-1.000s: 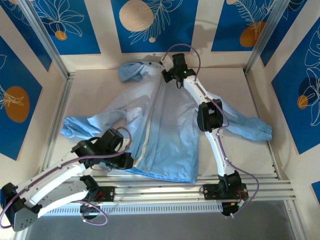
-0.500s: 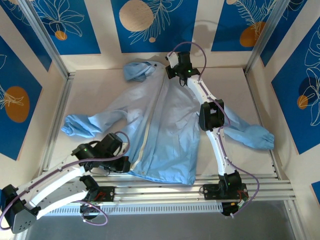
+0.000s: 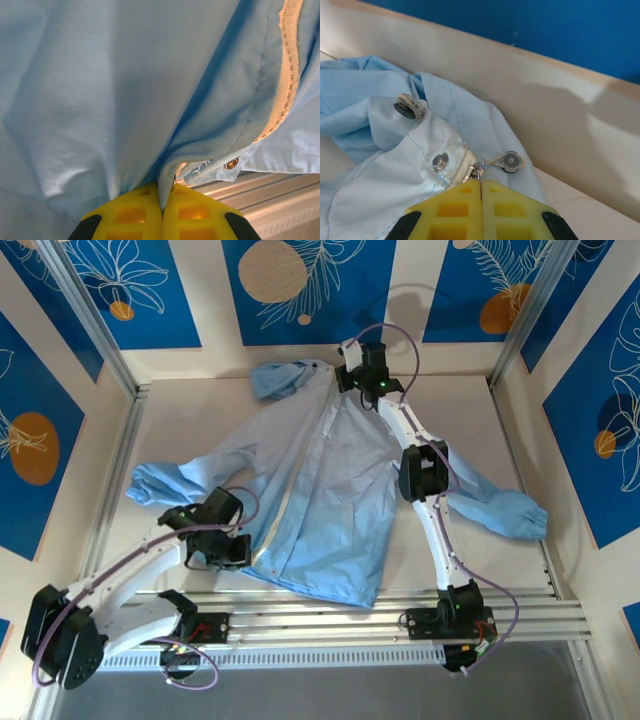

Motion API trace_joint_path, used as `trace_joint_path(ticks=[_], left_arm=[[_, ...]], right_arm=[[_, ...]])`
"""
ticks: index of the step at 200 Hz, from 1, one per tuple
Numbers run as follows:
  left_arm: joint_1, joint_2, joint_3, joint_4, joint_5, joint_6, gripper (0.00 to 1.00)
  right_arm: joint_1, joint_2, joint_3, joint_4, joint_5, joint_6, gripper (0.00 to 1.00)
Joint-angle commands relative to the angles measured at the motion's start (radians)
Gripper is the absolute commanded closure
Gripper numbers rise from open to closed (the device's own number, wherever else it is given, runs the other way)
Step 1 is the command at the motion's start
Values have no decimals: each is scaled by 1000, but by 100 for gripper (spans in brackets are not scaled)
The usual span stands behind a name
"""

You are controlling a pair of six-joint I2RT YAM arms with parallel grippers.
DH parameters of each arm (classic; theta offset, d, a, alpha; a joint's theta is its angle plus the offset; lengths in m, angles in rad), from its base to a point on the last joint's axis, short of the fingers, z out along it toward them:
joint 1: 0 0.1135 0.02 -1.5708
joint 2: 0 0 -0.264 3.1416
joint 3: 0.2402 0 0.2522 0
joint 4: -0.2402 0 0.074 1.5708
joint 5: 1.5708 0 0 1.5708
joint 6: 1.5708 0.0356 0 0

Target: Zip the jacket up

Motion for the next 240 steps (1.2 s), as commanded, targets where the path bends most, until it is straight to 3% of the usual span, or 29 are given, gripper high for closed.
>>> trace_joint_path(ticks=[1, 36, 76, 93, 106, 133, 160, 184, 240], left_arm=[[54, 63, 42, -29, 10, 101, 100], [153, 134, 38, 65, 32, 118, 100], [297, 113, 9, 118, 81, 116, 100], [334, 116, -1, 187, 114, 103, 100], [340, 128, 13, 219, 113, 101, 100], [343, 123, 77, 196, 66, 136, 70], [350, 54, 145, 147, 0, 187, 52], [359, -7, 205, 98, -54, 237, 43], [370, -111, 307, 39, -138, 372, 29]], right_arm=[[-39, 19, 49, 79, -1, 41, 100], [-55, 31, 59, 92, -33, 79, 100], [-77, 37, 67, 63, -111, 151, 100], [-70, 35, 67, 44, -154, 153, 93], [-62, 28, 66, 25, -180, 149, 80], [-46, -29, 53, -58, -201, 116, 56], [-32, -153, -52, -121, -184, 85, 49], [-23, -308, -232, -118, -167, 79, 39], [-5, -725, -734, -14, -113, 89, 38]])
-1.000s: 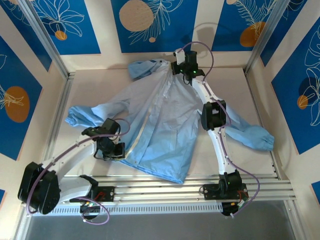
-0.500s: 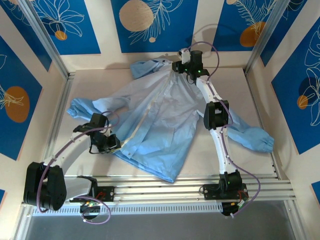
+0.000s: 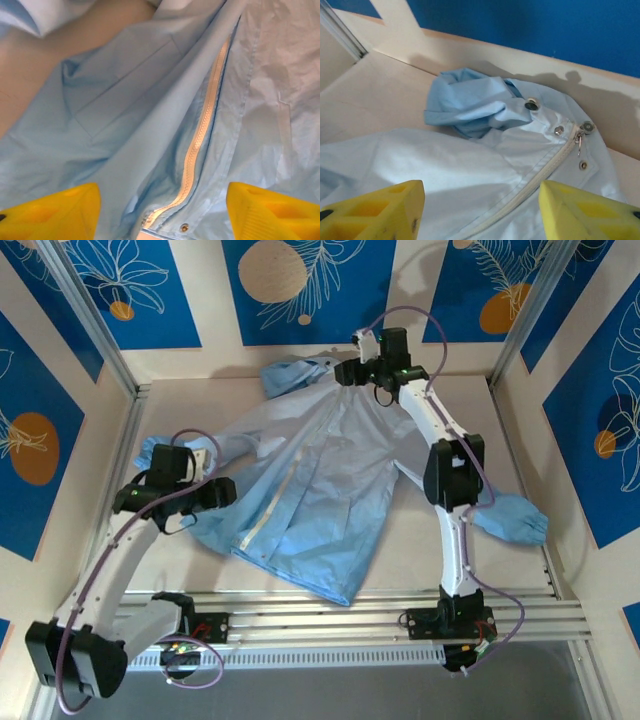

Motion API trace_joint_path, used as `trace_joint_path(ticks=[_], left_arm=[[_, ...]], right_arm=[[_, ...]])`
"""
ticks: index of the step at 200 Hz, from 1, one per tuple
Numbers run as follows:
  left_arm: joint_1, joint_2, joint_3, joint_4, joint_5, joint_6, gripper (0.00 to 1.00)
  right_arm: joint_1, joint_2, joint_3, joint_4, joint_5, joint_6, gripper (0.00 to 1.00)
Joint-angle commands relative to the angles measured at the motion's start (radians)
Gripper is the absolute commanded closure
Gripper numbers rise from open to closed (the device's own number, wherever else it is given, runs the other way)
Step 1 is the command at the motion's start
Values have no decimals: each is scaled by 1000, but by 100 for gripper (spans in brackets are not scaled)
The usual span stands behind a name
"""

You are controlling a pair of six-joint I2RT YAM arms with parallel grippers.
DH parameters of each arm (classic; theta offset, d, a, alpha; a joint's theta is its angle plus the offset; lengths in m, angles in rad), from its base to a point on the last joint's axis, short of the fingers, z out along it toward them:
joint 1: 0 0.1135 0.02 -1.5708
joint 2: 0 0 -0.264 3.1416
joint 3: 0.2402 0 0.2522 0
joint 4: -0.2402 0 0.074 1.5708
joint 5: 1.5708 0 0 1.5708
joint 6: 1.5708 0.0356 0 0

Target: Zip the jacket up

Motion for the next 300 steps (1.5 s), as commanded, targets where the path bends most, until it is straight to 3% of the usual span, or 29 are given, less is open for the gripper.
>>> trace_joint_path(ticks=[1, 39, 44, 53, 89, 117, 144, 179, 218, 238, 264, 300], left_arm=[[18, -40, 39, -48, -64, 95, 28], [21, -86, 25, 58, -96, 166, 18], [21, -91, 18, 80, -99, 177, 17], [22, -100, 4, 123, -109, 191, 14], [23, -146, -119, 344, -232, 209, 0], [23, -170, -254, 508, -313, 203, 0], [23, -172, -354, 592, -355, 189, 0], [23, -184, -490, 677, -374, 241, 0], [23, -242, -617, 795, -469, 249, 0], [23, -248, -674, 851, -496, 266, 0], [23, -233, -721, 927, -521, 267, 0], [23, -183, -748, 1088, -567, 345, 0]], right_arm=[[3, -174, -165, 53, 27, -4, 38], [5, -477, -550, 148, 76, 7, 35], [6, -516, -592, 153, 84, 9, 34], [5, -580, -674, 158, 98, 12, 21], [0, -832, -998, 194, 181, 63, 17], [-17, -994, -1255, 247, 258, 108, 14], [-107, -1095, -1457, 289, 276, 171, 11], [-220, -1171, -1611, 388, 286, 231, 8], [-221, -1179, -1702, 510, 367, 246, 3], [-223, -1136, -1782, 702, 317, 219, 1], [-224, -1081, -1729, 648, 285, 208, 1], [-227, -1069, -1764, 779, 277, 191, 1]])
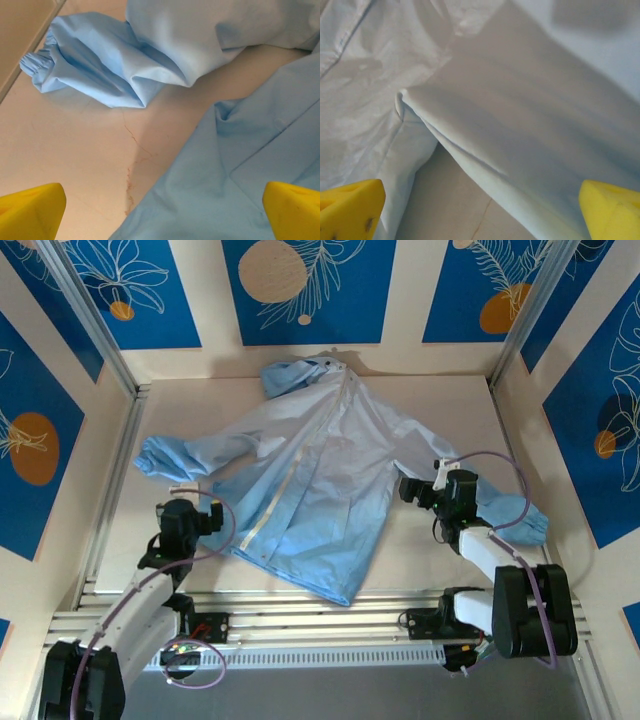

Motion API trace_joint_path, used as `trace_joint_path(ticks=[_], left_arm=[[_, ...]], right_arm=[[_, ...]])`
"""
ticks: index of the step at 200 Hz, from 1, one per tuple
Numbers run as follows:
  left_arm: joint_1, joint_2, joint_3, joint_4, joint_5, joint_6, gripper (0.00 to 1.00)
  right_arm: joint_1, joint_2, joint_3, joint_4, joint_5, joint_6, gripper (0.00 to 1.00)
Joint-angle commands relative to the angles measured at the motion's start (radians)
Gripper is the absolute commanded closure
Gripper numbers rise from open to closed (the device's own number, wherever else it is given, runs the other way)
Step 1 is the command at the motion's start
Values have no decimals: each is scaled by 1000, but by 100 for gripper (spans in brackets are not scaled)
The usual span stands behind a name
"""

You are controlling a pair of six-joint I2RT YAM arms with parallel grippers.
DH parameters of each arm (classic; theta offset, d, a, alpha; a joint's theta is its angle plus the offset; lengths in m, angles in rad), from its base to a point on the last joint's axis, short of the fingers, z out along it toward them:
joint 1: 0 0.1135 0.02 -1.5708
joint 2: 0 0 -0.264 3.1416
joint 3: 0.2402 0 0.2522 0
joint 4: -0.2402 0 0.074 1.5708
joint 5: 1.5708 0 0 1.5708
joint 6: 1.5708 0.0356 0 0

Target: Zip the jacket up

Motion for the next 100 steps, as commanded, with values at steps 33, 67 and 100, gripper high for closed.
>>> trace_joint_path(ticks=[33, 67, 100], left_arm=[[13, 121, -26, 321, -50, 93, 0], [15, 231, -49, 536, -51, 105, 0], [32, 325, -30, 626, -52, 101, 0]], right_arm=[[-13, 22, -32, 230, -37, -41, 1], [-16, 45, -53, 322, -25, -61, 1], [-20, 61, -43, 328, -23, -74, 1]])
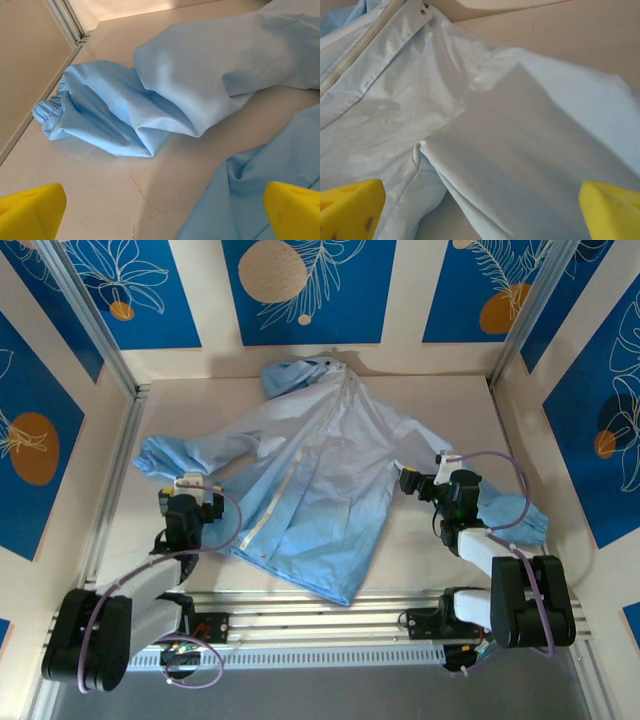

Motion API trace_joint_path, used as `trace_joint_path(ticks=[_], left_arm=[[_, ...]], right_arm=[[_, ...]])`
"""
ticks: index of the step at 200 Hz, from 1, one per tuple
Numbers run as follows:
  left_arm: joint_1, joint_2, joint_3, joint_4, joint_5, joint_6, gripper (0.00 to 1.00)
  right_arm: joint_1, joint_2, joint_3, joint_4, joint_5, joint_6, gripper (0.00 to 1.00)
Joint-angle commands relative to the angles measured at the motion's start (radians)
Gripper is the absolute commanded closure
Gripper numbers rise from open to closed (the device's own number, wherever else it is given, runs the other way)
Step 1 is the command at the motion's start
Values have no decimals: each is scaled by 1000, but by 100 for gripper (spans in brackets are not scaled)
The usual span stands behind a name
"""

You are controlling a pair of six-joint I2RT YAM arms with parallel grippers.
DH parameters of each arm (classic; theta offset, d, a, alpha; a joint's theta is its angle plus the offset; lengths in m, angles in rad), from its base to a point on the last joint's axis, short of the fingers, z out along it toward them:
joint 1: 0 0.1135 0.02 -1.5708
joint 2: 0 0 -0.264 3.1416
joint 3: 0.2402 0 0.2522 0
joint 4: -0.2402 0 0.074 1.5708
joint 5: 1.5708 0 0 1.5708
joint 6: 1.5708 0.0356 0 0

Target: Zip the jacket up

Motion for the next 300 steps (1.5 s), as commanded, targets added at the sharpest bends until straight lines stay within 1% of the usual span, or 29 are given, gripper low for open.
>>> trace_joint_path(ticks=[1, 48, 57, 70, 79, 85, 95, 111, 125, 133, 140, 143, 148, 154, 164, 171, 217, 242, 300], left_arm=[[26, 47, 5, 168, -11, 12, 0], [42, 221, 6, 426, 52, 26, 0], [47, 260, 6, 480, 47, 2, 0], [60, 352, 8, 569, 72, -25, 0], [62, 432, 11, 653, 85, -18, 0], [64, 467, 13, 688, 114, -5, 0], [64, 484, 27, 667, 143, 0, 0], [64, 525, 44, 681, 138, 7, 0], [65, 492, 99, 523, 139, -4, 0], [64, 500, 143, 463, 154, 10, 0], [65, 495, 187, 360, 174, 12, 0], [67, 490, 192, 342, 182, 8, 0], [72, 490, 178, 369, 192, 6, 0], [71, 498, 172, 400, 167, 7, 0], [71, 491, 179, 372, 160, -1, 0], [70, 495, 175, 389, 161, 4, 0], [70, 494, 177, 381, 166, 6, 0], [70, 495, 177, 385, 167, 6, 0], [70, 495, 177, 384, 166, 6, 0]], right_arm=[[-6, 11, -3, 68, -5, -33, 1], [-8, 32, -20, 141, 7, -65, 0], [-8, 38, -25, 164, 19, -67, 0], [-13, 51, -21, 174, 35, -64, 0], [-18, 57, -14, 172, 33, -64, 0], [-19, 62, -10, 172, 29, -65, 0], [-24, 70, -7, 176, 19, -70, 0], [-36, 77, 6, 162, -5, -64, 0], [-43, 87, 17, 155, -30, -61, 0], [-45, 97, 22, 158, -42, -58, 0], [-45, 113, 21, 178, -55, -56, 0], [-45, 122, 20, 191, -60, -57, 0], [-44, 143, 18, 216, -68, -56, 0], [-44, 168, 15, 246, -73, -57, 0], [-40, 208, 18, 281, -73, -59, 0], [-37, 231, 22, 291, -72, -62, 1], [-20, 299, 38, 324, -89, -89, 0], [-18, 308, 110, 191, -82, -87, 1], [-14, 307, 106, 201, -76, -90, 1]])
